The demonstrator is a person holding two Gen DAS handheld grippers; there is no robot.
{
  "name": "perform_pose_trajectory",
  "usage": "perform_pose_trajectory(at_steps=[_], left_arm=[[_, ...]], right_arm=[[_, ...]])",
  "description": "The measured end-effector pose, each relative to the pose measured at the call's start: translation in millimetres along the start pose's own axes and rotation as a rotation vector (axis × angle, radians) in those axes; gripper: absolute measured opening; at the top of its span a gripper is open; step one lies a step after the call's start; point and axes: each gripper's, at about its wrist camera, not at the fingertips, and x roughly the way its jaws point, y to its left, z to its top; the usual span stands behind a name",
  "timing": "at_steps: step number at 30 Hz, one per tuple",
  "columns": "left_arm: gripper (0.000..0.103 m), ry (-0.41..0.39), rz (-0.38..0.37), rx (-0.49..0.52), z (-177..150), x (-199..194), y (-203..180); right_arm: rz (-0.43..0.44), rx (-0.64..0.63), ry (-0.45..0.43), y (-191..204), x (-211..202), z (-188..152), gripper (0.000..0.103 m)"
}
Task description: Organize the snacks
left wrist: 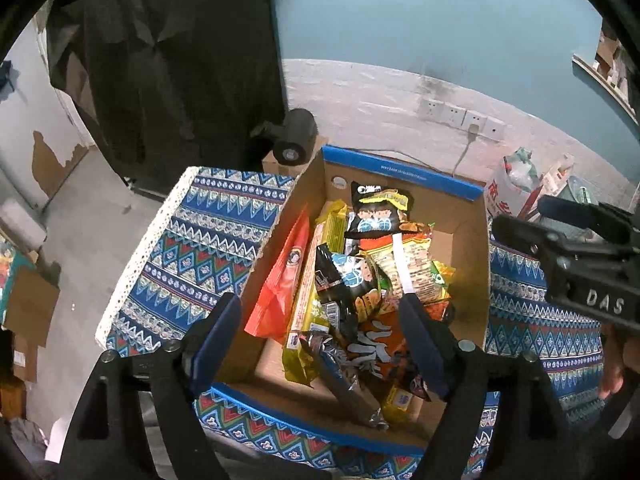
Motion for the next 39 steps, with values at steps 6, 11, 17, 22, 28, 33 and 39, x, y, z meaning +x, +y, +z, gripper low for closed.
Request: perform_pose_trajectory(at_steps=[6, 11, 17, 22, 28, 33, 39], left_arm=[[0.088, -0.05, 0.005, 0.053, -1, -20, -14], [0.093, -0.082, 0.021, 0.104, -3, -31, -27], [0.093, -0.077, 0.011, 0.108, -4, -32, -31], [0.093, -0.079, 0.017, 0.111, -5, -34, -33], [0.093, -0.09, 0.014, 0.112, -5, -37, -34], [0.093, -0.083, 0.017, 0.112, -5, -35, -35], [0.093, -0.08, 0.012, 0.112, -5, -35, -34]], right_arm=[[-0.02, 0.0, -0.032, -2, -25, -9, 0.075], [-0.037, -0.001, -0.055, -5, -41, -15, 0.076], [-0.062, -0.009, -0.065, -6, -52, -24, 0.076], [-0.068, -0.008, -0.068, -10, -55, -27, 0.076], [-0.066, -0.006, -0.068, -12, -56, -29, 0.076], [-0.062, -0.009, -0.066, -10, -55, -27, 0.076], [-0.063, -0.008, -0.065, -8, -54, -27, 0.076]])
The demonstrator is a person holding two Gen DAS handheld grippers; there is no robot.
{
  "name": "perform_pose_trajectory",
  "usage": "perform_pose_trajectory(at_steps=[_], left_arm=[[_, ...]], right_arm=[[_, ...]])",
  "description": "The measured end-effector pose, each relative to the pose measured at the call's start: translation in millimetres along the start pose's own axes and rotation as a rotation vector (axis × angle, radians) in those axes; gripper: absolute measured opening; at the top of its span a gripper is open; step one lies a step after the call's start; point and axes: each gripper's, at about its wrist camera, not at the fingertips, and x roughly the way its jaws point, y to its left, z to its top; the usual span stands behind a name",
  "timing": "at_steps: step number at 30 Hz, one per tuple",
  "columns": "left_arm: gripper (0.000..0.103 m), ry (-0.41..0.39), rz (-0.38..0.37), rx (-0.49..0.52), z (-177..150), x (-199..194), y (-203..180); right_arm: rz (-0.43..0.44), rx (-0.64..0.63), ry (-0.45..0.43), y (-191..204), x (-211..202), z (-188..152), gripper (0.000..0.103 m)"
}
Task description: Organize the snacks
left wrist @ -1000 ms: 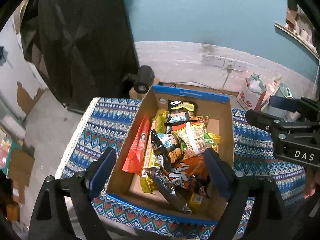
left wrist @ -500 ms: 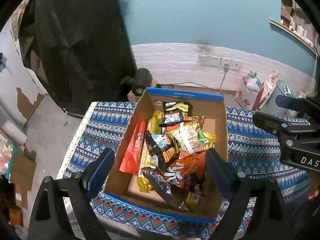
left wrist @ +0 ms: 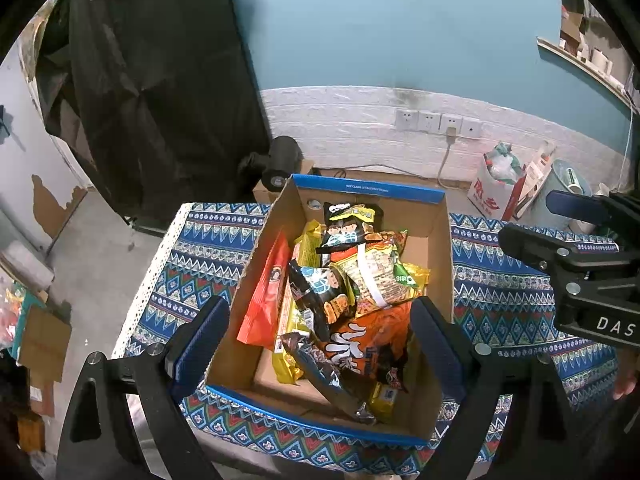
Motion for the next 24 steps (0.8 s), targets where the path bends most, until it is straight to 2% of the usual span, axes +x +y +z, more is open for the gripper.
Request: perform_pose_trajectory(at_steps=[24], left_arm=[[0.093, 0.019, 0.009, -0.016, -0.8, 1.6, 2.2]], right_arm=[[0.007, -0.005, -0.002, 5.4, -2.0, -0.4, 0.076]])
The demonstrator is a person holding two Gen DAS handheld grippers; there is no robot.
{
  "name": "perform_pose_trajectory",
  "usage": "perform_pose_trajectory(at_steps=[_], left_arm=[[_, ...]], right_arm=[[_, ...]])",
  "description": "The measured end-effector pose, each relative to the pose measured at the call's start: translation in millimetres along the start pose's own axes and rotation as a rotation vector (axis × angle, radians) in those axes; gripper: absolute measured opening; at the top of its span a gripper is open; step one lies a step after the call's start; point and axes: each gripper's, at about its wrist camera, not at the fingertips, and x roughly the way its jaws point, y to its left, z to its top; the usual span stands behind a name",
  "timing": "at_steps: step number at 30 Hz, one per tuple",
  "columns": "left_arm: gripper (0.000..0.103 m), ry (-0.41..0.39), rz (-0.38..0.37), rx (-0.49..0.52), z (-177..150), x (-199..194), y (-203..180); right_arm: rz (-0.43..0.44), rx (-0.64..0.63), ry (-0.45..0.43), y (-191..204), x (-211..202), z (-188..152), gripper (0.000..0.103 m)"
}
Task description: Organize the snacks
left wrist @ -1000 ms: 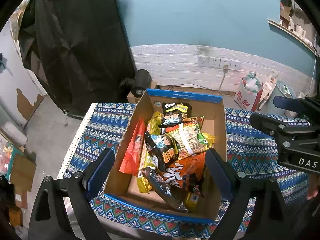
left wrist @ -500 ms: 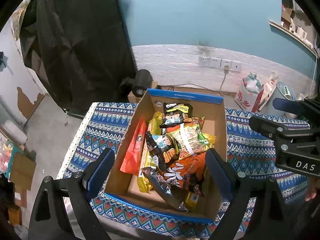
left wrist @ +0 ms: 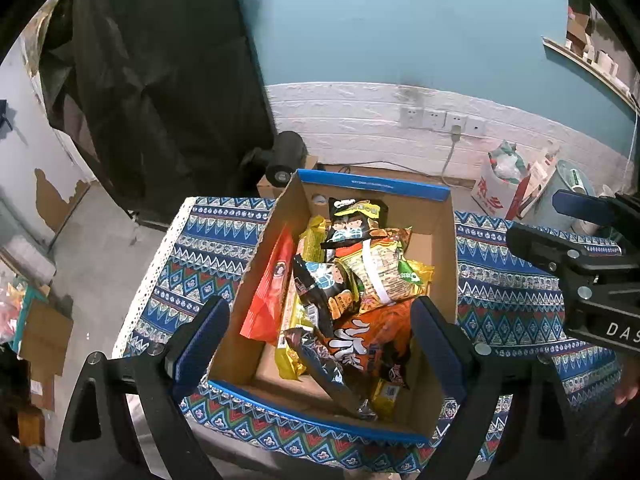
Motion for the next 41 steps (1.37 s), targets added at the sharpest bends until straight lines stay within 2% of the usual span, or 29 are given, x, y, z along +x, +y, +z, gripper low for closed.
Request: perform_pose_trajectory(at_steps=[41], left_arm=[[0.093, 0.024, 0.017, 0.009, -3.6, 1.1, -4.5]], right_arm=[[0.002, -0.003, 0.004, 1.4, -1.6, -1.1, 0.076]])
